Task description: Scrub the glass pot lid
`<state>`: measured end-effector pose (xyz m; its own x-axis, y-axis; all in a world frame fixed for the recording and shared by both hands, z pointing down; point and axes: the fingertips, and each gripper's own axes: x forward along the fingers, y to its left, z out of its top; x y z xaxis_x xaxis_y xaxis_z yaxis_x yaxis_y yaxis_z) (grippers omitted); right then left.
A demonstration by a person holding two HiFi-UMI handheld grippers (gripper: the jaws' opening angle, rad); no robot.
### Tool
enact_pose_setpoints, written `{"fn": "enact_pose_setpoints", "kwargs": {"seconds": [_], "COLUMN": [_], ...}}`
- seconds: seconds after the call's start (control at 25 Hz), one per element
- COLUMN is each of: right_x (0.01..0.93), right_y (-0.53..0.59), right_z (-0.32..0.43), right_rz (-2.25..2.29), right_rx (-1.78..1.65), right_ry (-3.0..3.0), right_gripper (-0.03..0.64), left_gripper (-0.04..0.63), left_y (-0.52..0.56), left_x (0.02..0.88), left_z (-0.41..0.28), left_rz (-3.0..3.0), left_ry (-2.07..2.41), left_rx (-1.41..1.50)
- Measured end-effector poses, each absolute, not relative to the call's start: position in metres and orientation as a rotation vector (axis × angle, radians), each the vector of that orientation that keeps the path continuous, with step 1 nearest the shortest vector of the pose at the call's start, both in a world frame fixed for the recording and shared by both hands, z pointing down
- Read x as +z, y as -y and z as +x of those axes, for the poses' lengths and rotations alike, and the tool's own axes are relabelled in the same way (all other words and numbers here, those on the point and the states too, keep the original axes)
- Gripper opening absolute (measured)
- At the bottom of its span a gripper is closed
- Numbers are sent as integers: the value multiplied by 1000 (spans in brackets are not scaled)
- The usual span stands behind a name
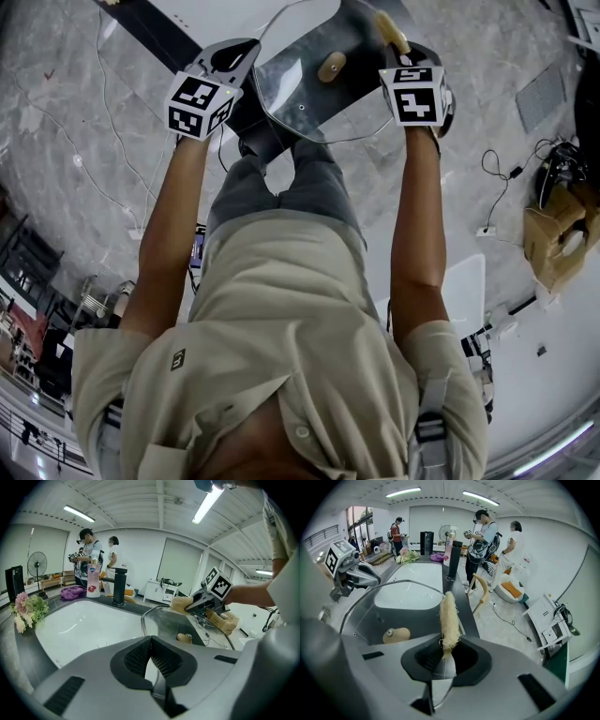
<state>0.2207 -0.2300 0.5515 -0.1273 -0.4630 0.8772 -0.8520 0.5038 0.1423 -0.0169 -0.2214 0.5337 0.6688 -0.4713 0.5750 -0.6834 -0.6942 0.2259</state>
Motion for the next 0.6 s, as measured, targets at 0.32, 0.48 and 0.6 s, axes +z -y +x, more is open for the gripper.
{"fn": "enact_pose_setpoints", "kwargs": {"seconds": [0.32,0.48,0.6], "right_x": [563,567,561], "right_y": [208,176,156], "right_z": [160,78,34], "right_rz": [953,706,572], "right_rx": [476,448,437], "right_ry": [1838,1947,2017], "right_gripper": [51,52,52], "left_gripper": [15,15,15], "left_y": [219,220,220], "left_x": [533,534,535], "left_z": [-13,-17,-18], "left_rz": [2457,2454,2450], "left_ry": [910,916,918], "left_rx": [659,659,664]}}
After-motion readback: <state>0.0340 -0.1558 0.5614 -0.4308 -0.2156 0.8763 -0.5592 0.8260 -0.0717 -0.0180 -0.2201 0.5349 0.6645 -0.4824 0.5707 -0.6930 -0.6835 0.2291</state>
